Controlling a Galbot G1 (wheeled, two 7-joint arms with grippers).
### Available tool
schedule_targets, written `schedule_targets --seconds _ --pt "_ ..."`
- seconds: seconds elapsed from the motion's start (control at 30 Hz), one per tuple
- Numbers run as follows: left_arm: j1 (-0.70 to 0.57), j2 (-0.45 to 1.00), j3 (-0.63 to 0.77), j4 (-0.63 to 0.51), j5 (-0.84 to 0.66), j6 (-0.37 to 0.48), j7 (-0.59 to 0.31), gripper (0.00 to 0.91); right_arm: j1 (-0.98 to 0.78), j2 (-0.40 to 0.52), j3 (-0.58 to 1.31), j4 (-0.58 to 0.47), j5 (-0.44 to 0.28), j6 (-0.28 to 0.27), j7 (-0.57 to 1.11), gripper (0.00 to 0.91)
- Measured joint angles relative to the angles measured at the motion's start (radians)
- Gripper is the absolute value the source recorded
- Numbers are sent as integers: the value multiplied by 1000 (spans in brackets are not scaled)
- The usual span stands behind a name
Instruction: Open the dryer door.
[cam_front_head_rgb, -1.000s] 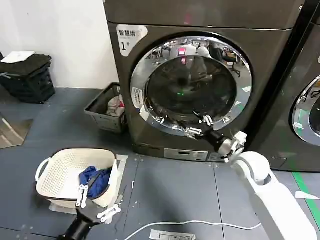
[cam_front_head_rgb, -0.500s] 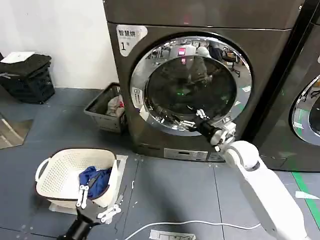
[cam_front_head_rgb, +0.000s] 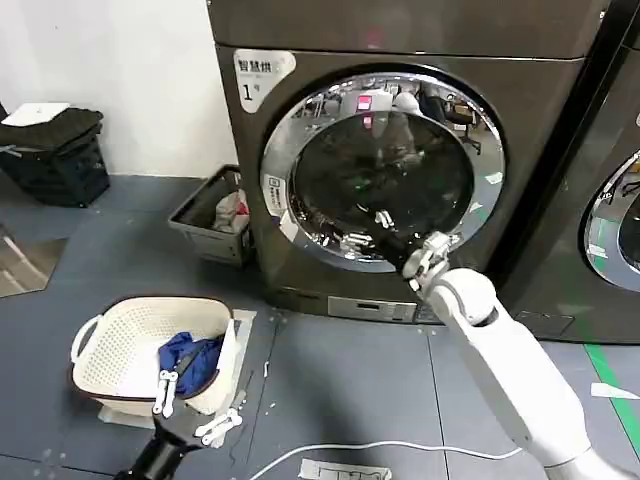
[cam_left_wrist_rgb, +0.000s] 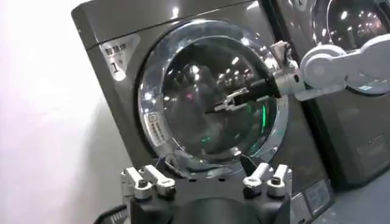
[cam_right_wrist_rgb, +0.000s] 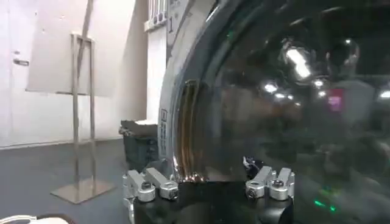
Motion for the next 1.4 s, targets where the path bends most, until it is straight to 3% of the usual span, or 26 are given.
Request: schedule_targets --seconds 1.4 --pt "-9 0 -4 10 -7 1 -1 907 171 181 -123 -232 -74 2 16 907"
